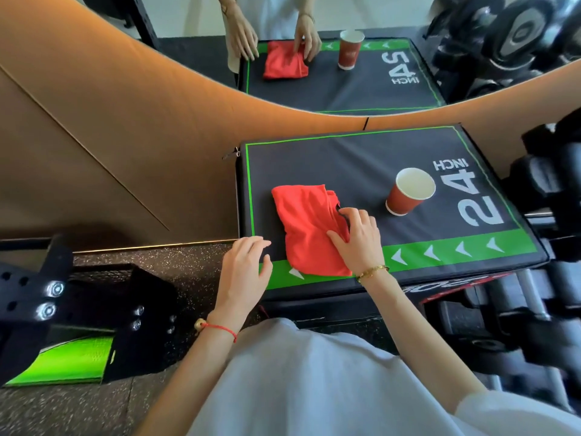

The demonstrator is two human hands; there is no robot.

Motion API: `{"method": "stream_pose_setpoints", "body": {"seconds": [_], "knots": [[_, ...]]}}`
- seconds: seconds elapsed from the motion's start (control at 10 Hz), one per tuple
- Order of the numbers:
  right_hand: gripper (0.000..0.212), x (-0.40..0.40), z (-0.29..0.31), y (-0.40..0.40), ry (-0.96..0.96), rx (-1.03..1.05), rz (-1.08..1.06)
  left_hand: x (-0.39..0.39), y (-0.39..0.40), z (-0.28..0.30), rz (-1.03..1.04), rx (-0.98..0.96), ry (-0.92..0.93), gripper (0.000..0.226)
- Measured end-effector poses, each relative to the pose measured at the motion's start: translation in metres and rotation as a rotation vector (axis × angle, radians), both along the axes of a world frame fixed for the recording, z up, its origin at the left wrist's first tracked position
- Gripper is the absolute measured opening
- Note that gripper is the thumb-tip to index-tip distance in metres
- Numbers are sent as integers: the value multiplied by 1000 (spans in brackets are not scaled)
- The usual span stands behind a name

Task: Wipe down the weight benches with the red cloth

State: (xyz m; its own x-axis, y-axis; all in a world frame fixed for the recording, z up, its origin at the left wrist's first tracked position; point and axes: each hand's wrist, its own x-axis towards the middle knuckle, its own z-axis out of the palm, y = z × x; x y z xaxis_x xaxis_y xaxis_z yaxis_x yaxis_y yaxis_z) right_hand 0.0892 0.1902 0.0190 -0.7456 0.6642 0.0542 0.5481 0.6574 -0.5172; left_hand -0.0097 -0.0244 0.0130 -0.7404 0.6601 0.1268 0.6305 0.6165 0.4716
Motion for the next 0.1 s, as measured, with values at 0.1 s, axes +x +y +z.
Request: {"method": "stream_pose_setpoints", "body": {"seconds": [0.1], "knots": [[45, 9, 4, -4, 29, -8, -2, 0, -3, 0, -3, 1, 19, 28]]}}
